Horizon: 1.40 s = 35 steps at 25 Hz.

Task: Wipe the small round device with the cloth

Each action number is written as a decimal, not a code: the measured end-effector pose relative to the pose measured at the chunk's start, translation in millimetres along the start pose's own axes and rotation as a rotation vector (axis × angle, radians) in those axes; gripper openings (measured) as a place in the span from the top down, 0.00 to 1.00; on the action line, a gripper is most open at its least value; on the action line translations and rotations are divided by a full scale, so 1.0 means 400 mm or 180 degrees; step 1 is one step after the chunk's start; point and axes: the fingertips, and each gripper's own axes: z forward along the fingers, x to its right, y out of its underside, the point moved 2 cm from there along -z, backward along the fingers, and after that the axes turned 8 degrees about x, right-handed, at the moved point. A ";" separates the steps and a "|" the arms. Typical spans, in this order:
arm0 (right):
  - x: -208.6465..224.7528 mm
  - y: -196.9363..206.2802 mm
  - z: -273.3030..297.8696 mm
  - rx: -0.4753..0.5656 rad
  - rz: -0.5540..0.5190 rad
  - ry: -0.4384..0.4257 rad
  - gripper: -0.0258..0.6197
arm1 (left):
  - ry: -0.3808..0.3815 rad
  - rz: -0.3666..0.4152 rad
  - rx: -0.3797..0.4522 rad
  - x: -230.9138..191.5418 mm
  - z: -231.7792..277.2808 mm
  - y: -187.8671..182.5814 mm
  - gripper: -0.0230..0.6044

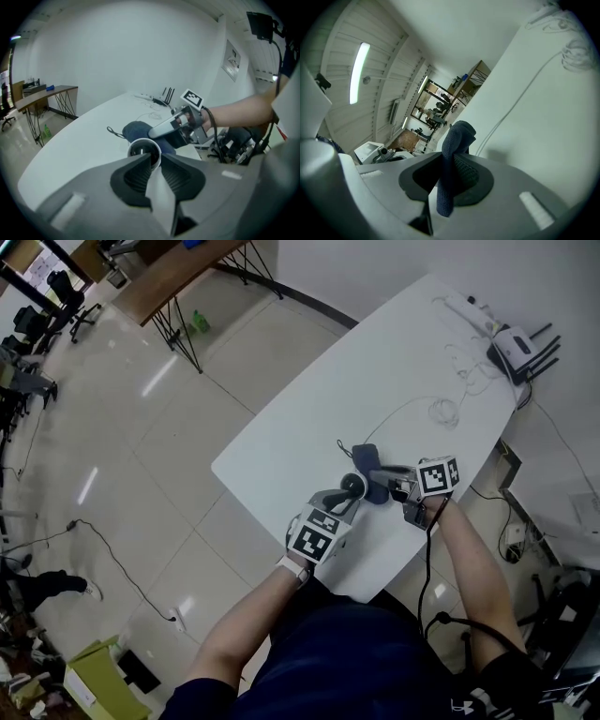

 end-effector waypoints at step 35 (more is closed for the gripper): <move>0.037 -0.070 0.022 -0.1040 -0.1142 -0.0404 0.86 | -0.0510 -0.0594 0.0402 -0.022 -0.011 -0.064 0.83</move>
